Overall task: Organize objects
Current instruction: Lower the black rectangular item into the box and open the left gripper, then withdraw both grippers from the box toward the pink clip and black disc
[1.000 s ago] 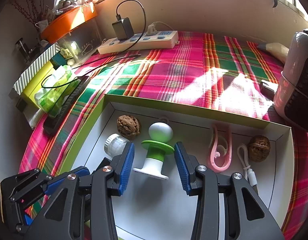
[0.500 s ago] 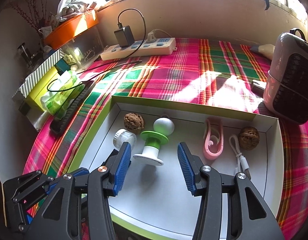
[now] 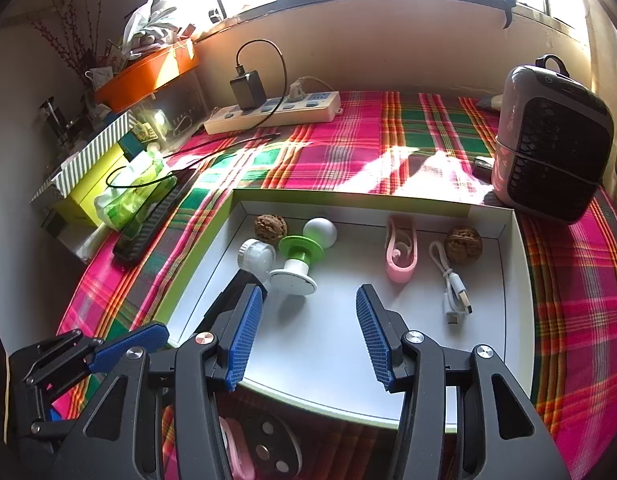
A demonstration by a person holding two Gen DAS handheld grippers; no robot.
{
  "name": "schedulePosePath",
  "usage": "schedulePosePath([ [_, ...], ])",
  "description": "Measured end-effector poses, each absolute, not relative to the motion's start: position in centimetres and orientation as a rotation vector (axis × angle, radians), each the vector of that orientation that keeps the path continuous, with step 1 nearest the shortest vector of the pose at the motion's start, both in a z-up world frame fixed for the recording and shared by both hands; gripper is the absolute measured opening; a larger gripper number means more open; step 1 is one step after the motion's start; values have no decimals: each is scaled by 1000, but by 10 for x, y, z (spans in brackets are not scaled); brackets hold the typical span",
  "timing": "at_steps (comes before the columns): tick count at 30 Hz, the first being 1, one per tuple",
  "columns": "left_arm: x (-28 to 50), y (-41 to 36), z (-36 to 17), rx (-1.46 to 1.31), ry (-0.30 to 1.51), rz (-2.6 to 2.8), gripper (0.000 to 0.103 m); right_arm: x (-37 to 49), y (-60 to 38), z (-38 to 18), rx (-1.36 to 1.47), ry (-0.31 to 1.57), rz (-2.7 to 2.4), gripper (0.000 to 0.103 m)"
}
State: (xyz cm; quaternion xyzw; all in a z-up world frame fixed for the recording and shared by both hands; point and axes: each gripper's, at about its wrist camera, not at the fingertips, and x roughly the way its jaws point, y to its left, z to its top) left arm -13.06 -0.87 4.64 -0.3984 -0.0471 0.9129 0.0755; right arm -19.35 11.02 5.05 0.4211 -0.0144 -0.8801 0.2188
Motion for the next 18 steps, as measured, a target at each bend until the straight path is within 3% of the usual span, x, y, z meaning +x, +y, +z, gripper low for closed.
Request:
schedulePosePath([
  [18, -93, -15, 48, -1168, -157, 2752, 31, -142, 131, 52, 1090, -67, -2530, 51],
])
